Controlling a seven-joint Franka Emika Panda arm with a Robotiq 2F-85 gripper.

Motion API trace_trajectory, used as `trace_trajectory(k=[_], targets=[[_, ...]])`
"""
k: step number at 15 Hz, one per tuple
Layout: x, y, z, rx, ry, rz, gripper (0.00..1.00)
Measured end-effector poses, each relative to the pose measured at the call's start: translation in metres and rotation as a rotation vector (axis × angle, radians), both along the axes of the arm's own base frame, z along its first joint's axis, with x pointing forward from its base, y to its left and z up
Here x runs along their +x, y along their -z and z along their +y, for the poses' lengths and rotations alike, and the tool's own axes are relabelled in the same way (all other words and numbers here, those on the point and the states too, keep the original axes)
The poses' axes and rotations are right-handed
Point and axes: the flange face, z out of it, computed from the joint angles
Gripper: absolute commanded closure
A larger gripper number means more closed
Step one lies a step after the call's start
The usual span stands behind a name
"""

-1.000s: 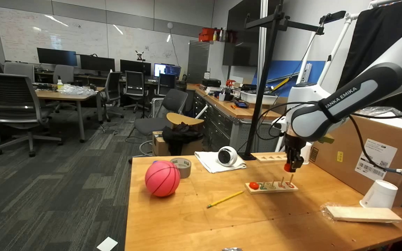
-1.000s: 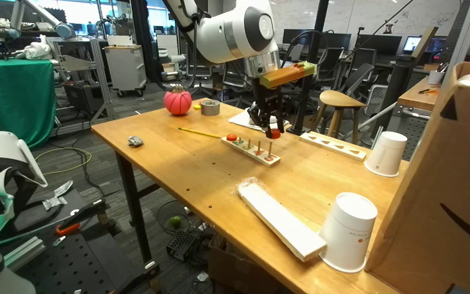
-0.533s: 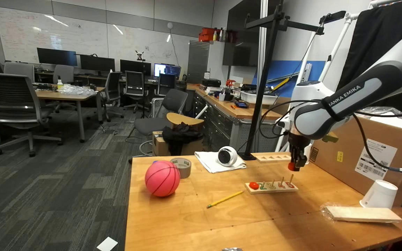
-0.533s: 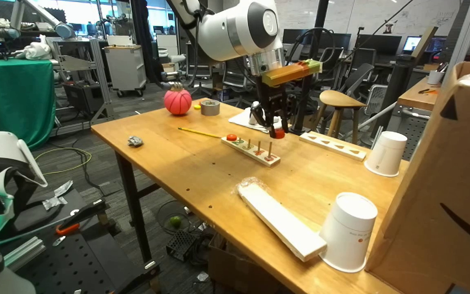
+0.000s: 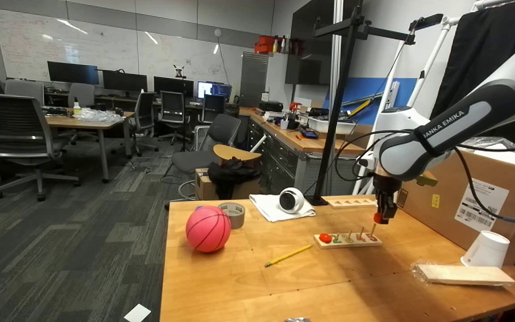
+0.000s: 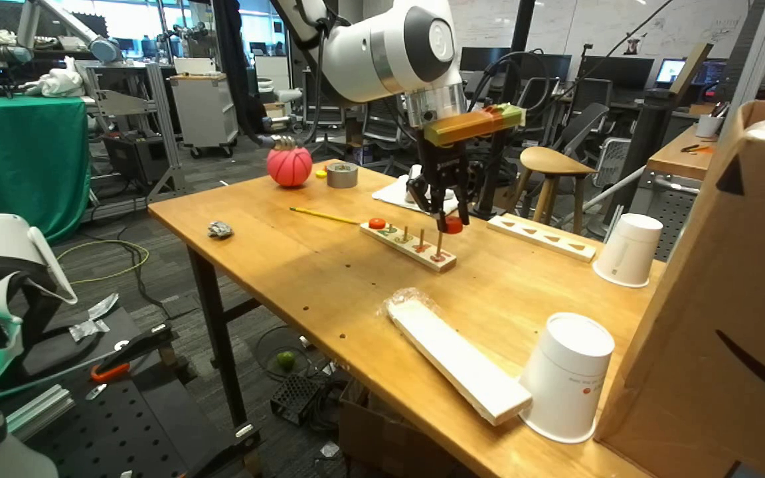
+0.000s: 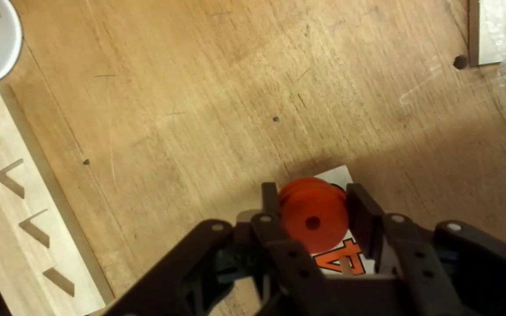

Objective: Place the right and left stacks of orange round blocks in the first right position on the wooden board, respectively.

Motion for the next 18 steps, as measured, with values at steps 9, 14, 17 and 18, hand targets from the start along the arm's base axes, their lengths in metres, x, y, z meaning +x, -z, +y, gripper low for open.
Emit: trace_trajectory(k=[9, 14, 17, 18], targets=[[-0.003, 0.002, 0.011, 0.09, 0.065, 0.006, 0.83], [-0.002, -0.008, 0.011, 0.093, 0.065, -0.012, 0.83], [-0.002, -0.01, 0.011, 0.093, 0.066, -0.013, 0.83], [-0.002, -0.009, 0.011, 0.093, 0.066, -0.013, 0.83]])
